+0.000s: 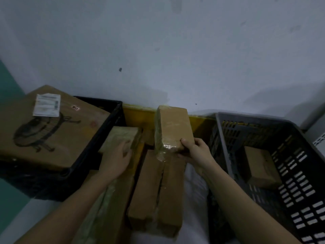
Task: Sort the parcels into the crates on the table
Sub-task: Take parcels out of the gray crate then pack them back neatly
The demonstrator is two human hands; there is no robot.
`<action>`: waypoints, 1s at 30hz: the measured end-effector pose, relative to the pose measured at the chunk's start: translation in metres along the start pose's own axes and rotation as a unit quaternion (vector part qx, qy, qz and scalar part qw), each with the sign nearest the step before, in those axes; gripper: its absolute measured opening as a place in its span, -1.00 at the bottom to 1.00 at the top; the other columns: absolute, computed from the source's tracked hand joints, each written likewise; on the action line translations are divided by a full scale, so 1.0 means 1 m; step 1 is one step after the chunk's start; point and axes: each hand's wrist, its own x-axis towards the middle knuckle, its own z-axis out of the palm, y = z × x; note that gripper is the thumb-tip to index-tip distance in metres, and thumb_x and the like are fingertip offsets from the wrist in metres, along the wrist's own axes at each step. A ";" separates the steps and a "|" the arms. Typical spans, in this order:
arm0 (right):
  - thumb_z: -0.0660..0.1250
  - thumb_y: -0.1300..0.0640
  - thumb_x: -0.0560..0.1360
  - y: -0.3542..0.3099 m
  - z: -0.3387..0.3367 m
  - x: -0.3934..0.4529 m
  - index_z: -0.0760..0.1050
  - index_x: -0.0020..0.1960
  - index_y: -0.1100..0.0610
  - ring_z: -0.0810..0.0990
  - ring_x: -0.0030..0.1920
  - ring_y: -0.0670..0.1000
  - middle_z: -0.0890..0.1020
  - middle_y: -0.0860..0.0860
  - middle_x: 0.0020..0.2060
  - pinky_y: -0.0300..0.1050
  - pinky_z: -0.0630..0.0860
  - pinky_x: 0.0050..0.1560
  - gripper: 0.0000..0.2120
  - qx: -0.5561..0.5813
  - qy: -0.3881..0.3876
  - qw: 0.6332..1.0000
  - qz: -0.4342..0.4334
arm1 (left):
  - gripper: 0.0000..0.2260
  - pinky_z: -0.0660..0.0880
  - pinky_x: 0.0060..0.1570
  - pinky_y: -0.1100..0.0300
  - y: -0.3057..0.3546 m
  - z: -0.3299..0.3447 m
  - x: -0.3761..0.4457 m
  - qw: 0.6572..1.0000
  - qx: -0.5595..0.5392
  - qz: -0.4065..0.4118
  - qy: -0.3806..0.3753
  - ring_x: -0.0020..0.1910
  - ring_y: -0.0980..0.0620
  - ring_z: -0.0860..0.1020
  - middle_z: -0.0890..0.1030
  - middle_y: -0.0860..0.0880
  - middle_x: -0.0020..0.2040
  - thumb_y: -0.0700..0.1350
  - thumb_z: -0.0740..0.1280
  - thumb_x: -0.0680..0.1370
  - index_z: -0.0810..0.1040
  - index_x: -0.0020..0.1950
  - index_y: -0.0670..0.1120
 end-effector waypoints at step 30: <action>0.28 -0.18 0.58 0.045 0.034 -0.026 0.42 0.20 -0.01 0.58 -0.08 -0.01 0.53 -0.11 -0.05 -0.02 0.64 -0.15 -0.69 -0.298 0.012 0.954 0.033 | -0.53 0.40 0.32 0.00 0.009 -0.003 -0.007 0.995 -0.028 0.001 -0.096 0.35 -0.06 0.43 0.48 -0.05 0.38 0.20 0.05 0.66 0.39 0.47 0.00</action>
